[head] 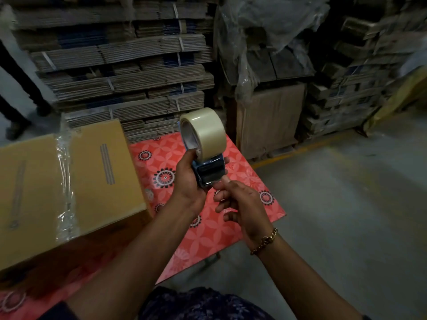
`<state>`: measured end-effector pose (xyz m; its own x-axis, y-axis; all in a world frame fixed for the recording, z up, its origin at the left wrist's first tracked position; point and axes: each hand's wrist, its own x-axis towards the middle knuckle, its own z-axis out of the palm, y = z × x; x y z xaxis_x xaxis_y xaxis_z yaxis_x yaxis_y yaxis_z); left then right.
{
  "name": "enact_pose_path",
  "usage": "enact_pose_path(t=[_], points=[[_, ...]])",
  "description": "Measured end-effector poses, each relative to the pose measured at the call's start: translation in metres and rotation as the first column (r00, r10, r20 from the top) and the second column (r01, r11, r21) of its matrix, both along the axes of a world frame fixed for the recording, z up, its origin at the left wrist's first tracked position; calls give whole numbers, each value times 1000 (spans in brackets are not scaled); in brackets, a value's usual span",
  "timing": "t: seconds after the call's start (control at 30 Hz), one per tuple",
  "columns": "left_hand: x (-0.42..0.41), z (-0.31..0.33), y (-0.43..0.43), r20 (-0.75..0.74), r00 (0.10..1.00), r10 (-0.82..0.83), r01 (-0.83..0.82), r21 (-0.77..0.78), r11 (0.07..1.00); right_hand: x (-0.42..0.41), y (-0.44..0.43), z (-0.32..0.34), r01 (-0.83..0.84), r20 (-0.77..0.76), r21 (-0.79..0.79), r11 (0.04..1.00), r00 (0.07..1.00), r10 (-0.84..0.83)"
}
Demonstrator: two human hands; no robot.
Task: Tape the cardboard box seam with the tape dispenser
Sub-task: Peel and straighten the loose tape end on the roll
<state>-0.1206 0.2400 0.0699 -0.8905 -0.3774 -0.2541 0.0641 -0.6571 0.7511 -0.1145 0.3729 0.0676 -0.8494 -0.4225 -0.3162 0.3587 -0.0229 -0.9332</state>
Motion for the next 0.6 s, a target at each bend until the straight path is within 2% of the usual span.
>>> enact_pose_path(t=[0.17, 0.33, 0.47, 0.6], points=[[-4, -4, -1, 22, 1000, -8, 9, -26, 1000, -7, -15, 1, 62, 10, 31, 998, 998, -63], [-12, -8, -15, 144, 989, 38, -33, -31, 999, -8, -27, 3, 84, -61, -6, 996, 995, -85], [-16, -12, -27, 224, 974, 37, -54, 67, 996, -2, -38, 2, 84, -36, -2, 996, 996, -84], [-19, -13, -42, 218, 974, 53, -87, 148, 985, 10, -39, 1, 76, -6, -9, 997, 997, -76]])
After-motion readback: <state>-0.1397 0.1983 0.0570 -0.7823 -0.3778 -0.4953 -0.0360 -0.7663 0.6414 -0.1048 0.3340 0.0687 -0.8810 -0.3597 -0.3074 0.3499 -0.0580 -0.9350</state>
